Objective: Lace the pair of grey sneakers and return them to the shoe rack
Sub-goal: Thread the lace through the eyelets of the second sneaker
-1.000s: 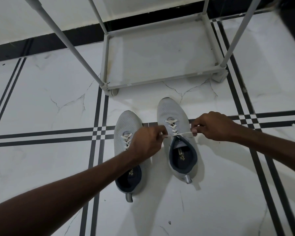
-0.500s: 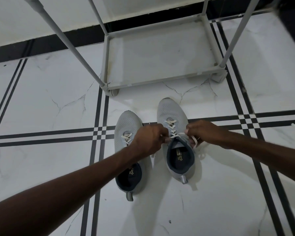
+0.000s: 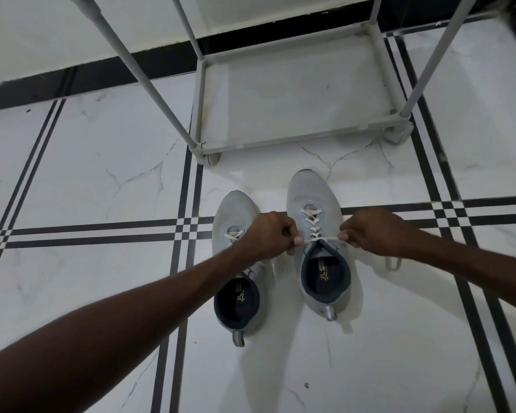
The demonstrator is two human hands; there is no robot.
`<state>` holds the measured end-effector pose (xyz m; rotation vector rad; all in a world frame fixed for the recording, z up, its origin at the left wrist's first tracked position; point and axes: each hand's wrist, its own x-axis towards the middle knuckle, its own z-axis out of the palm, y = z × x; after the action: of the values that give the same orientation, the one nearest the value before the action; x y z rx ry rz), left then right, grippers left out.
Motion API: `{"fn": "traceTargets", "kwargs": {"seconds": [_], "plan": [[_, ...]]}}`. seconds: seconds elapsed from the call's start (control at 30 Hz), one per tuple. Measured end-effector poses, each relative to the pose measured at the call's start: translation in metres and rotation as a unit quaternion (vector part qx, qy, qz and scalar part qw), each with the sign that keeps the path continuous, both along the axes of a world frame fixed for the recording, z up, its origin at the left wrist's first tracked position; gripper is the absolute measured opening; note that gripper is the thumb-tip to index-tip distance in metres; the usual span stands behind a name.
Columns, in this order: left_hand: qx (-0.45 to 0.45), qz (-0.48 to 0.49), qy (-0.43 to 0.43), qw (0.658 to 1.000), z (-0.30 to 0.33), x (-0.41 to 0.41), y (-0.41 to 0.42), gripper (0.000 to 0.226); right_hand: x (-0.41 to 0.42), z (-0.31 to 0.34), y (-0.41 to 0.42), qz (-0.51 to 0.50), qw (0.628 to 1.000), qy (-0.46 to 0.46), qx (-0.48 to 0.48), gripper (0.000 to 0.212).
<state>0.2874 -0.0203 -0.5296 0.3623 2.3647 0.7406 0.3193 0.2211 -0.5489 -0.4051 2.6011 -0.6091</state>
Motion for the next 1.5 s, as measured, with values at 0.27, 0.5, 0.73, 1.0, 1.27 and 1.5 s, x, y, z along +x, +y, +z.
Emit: {"fn": "traceTargets", "kwargs": {"seconds": [0.27, 0.5, 0.73, 1.0, 1.27, 1.5], "plan": [[-0.077, -0.053, 0.028, 0.995, -0.014, 0.006, -0.013, 0.011, 0.023, -0.014, 0.006, 0.054, 0.981, 0.076, 0.172, 0.019], [-0.042, -0.045, -0.006, 0.998, -0.013, -0.002, -0.023, 0.004, 0.024, -0.012, 0.006, 0.054, 0.977, 0.078, 0.188, 0.016], [0.092, 0.035, -0.214, 0.972, 0.025, -0.028, -0.072, 0.016, 0.021, 0.035, 0.022, -0.137, 0.943, -0.187, -0.237, 0.029], [0.311, 0.132, -0.300, 0.892, 0.041, -0.028, -0.029, 0.026, 0.019, 0.045, -0.003, -0.274, 0.839, -0.180, -0.435, 0.028], [0.290, 0.247, -0.261, 0.887, 0.012, -0.021, 0.021, 0.023, 0.010, 0.024, -0.023, -0.315, 0.785, -0.223, -0.484, 0.026], [0.269, 0.232, -0.268, 0.896, -0.006, -0.023, 0.032, 0.026, 0.015, 0.020, -0.034, -0.242, 0.864, -0.162, -0.410, 0.033]]}}
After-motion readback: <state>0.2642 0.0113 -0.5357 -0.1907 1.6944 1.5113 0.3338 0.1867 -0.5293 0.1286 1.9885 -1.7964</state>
